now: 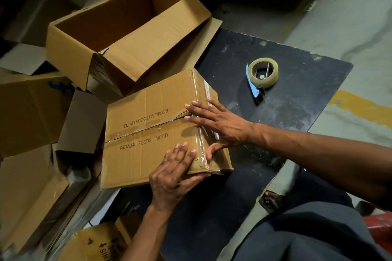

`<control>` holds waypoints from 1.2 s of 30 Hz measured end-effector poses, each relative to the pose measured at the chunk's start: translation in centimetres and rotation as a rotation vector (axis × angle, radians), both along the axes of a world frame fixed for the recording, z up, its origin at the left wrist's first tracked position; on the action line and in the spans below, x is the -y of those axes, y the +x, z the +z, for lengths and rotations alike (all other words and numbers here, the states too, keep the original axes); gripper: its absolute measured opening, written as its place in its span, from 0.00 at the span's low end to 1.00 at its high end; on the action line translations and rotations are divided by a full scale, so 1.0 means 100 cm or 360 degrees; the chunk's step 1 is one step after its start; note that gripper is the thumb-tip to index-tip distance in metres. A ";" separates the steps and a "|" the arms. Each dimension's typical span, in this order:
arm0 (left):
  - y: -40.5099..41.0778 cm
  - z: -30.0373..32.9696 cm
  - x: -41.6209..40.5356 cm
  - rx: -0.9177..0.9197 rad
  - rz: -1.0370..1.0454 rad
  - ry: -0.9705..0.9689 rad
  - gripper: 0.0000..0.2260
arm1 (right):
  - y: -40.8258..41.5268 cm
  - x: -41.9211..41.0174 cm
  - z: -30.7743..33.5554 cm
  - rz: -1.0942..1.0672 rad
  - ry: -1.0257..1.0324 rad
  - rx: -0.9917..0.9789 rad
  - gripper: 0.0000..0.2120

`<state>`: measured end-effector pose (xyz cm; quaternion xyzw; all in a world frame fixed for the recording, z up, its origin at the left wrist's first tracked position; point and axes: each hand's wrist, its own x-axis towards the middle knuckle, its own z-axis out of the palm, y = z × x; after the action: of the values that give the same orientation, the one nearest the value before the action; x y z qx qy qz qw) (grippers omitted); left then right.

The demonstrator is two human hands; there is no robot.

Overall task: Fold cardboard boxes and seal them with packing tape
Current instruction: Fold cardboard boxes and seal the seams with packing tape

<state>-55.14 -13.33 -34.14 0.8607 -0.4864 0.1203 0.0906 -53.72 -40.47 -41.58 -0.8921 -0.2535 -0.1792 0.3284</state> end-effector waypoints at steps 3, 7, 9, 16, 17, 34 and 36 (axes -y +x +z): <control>-0.001 0.000 0.001 -0.0058 0.0057 -0.0045 0.29 | 0.004 0.010 0.005 0.0077 -0.0040 -0.0006 0.58; -0.001 -0.001 -0.001 -0.0130 0.0081 -0.0066 0.30 | -0.002 0.006 0.009 0.0074 0.0020 -0.0081 0.55; -0.002 -0.002 -0.001 -0.0127 0.0100 -0.0060 0.30 | -0.006 0.000 0.008 0.0034 -0.0009 -0.0054 0.56; -0.007 -0.008 0.000 -0.0097 0.0147 -0.0083 0.31 | -0.006 0.002 0.010 0.0075 -0.0051 -0.0091 0.55; -0.007 -0.009 0.000 -0.0100 0.0157 -0.0083 0.31 | -0.007 0.003 0.012 0.0082 -0.0062 -0.0104 0.55; -0.020 -0.002 0.016 -0.0064 0.0277 -0.0051 0.39 | -0.004 0.012 0.000 0.0133 -0.0326 0.0007 0.63; -0.020 0.000 0.019 -0.0062 0.0294 -0.0053 0.39 | -0.005 0.021 0.005 0.0185 -0.0352 -0.0044 0.63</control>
<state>-57.19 -15.24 -34.17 0.9024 -0.4009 0.1195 0.1028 -54.19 -42.56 -41.09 -0.9090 -0.3185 -0.1184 0.2414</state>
